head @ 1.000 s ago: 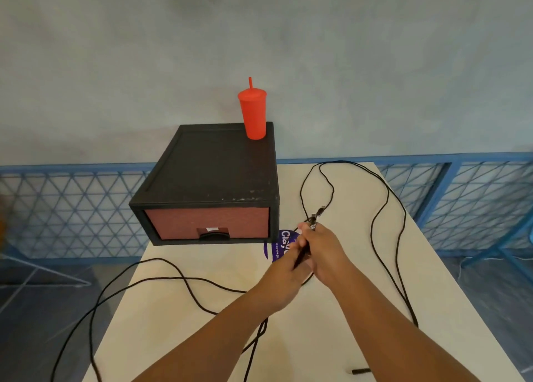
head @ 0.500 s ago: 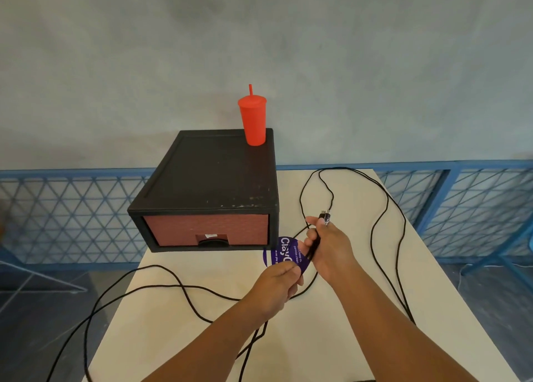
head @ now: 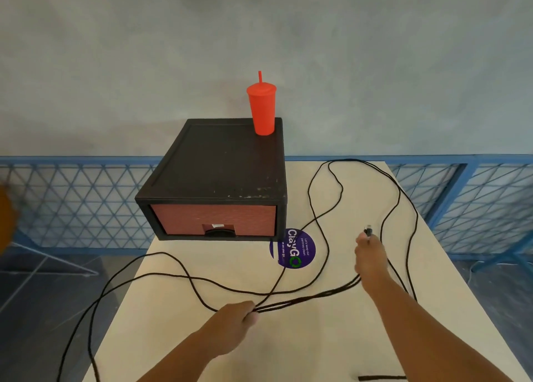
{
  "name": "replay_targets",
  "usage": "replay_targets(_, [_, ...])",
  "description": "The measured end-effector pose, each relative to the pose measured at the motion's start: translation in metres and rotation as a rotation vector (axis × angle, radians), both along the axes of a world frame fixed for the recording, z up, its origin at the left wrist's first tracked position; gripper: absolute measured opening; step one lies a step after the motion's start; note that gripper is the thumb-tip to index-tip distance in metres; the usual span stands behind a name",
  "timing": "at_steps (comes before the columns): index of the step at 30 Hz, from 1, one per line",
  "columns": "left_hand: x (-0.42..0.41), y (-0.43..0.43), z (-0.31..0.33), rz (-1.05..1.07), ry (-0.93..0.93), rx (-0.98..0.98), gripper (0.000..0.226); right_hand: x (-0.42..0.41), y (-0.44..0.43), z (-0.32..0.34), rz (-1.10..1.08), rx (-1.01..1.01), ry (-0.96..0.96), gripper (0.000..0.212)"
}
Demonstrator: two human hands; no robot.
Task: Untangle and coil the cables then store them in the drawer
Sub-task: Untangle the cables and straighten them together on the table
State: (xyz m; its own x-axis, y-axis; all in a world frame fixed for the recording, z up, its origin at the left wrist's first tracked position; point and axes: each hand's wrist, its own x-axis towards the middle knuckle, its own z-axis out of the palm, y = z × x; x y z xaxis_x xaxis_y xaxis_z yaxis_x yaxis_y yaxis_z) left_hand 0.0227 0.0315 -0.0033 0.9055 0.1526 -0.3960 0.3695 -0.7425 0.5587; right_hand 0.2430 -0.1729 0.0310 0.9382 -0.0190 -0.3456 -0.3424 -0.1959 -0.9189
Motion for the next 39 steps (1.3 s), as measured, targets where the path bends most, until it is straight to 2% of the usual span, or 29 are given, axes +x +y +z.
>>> replay_targets(2, [-0.023, 0.022, -0.014, 0.028, 0.06, 0.095, 0.031, 0.002, -0.024, -0.014, 0.022, -0.268, -0.11, 0.031])
replay_targets(4, [-0.043, 0.039, -0.021, 0.042, 0.094, 0.156, 0.032, 0.003, -0.048, -0.025, 0.008, -0.412, -0.137, 0.034])
replay_targets(7, [-0.051, 0.047, -0.022, 0.027, 0.109, 0.207, 0.032, 0.001, -0.065, -0.041, 0.05, -0.516, -0.127, 0.036])
replay_targets(12, [-0.042, 0.028, -0.025, -0.08, 0.069, 0.265, 0.023, -0.012, -0.049, -0.06, 0.349, -0.637, -0.092, 0.019])
replay_targets(15, [-0.043, 0.022, -0.031, -0.111, 0.063, 0.275, 0.02, -0.014, -0.044, -0.068, 0.428, -0.677, -0.081, 0.015])
replay_targets(17, [-0.05, 0.03, -0.034, -0.05, 0.067, 0.279, 0.028, -0.012, -0.046, -0.068, 0.356, -0.65, -0.084, 0.021])
replay_targets(20, [-0.067, 0.054, -0.039, 0.044, 0.095, 0.341, 0.037, -0.002, -0.059, -0.065, -0.026, -0.364, -0.016, 0.024])
replay_targets(23, [-0.072, 0.063, -0.043, 0.031, 0.146, 0.415, 0.037, -0.001, -0.069, -0.068, -0.267, -0.158, 0.081, 0.011])
replay_targets(27, [-0.066, 0.065, -0.047, 0.078, 0.086, 0.438, 0.045, -0.006, -0.076, -0.079, -0.242, -0.133, 0.156, 0.026])
replay_targets(29, [-0.066, 0.07, -0.048, 0.073, 0.049, 0.504, 0.054, -0.005, -0.083, -0.082, -0.201, -0.138, 0.209, 0.025])
replay_targets(31, [-0.066, 0.072, -0.045, 0.089, 0.049, 0.657, 0.041, -0.006, -0.087, -0.081, -0.164, -0.149, 0.226, 0.026])
replay_targets(34, [-0.063, 0.072, -0.043, 0.246, 0.035, 0.753, 0.043, -0.01, -0.089, -0.075, -0.002, -0.328, 0.145, 0.021])
replay_targets(36, [-0.061, 0.069, -0.043, 0.283, 0.022, 0.718, 0.043, -0.008, -0.091, -0.075, 0.071, -0.41, 0.141, 0.022])
replay_targets(39, [-0.06, 0.064, -0.053, 0.131, -0.023, 0.741, 0.044, -0.012, -0.094, -0.069, 0.007, -0.163, 0.216, 0.012])
